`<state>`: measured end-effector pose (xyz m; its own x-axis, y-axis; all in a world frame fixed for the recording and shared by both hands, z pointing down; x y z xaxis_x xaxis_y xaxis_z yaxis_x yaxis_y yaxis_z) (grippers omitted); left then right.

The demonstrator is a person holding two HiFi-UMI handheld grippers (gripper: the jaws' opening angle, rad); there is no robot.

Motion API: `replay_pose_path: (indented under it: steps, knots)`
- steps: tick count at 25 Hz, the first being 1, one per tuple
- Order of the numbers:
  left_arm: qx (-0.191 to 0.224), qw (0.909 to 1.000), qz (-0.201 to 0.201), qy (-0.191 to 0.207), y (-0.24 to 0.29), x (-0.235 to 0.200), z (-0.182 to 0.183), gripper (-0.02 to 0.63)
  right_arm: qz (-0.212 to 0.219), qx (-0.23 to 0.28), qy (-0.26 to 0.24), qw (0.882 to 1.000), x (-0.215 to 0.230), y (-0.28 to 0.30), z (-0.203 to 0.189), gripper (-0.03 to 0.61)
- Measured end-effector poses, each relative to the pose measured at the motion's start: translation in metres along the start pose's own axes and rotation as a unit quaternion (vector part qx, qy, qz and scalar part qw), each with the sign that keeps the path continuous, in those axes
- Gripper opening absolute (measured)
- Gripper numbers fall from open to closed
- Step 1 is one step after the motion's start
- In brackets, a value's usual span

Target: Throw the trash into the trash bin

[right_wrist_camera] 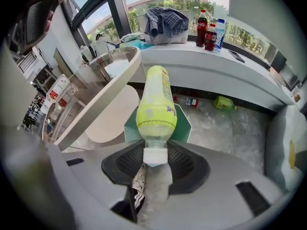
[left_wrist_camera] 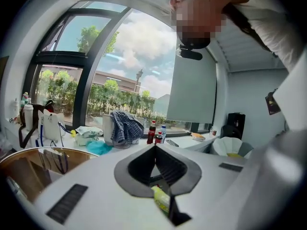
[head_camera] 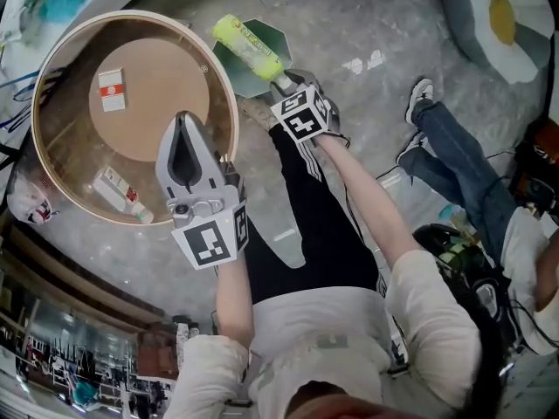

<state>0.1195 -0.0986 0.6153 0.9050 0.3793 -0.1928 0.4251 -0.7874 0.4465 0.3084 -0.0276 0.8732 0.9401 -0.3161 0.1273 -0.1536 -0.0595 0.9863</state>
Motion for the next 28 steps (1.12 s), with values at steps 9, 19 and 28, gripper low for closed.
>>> replay_pose_path:
  steps: [9, 19, 28]
  knots:
    - [0.006, 1.0000, 0.003, -0.001, -0.007, -0.003, 0.001, 0.012, -0.013, -0.031, 0.033, 0.999, -0.002, 0.017, -0.016, 0.152]
    - [0.001, 1.0000, 0.008, 0.000, -0.011, -0.007, -0.004, 0.012, -0.021, -0.006, 0.041, 0.999, -0.027, 0.025, 0.001, 0.284]
    - [0.014, 0.9998, 0.001, 0.015, -0.010, -0.002, 0.020, 0.012, -0.004, 0.074, 0.036, 0.997, -0.039, -0.019, 0.056, 0.284]
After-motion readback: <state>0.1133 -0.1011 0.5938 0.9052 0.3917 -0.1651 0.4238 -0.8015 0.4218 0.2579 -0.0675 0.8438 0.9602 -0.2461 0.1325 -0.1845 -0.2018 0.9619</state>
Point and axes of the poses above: the fingertips, and each gripper's own axes: y forward along the fingers, x to its right, z out of its top, the point moved 5 cm from there along -y, backward along the fingers, and after that the axes turned 13 degrees about -x, right-handed, at the moved point
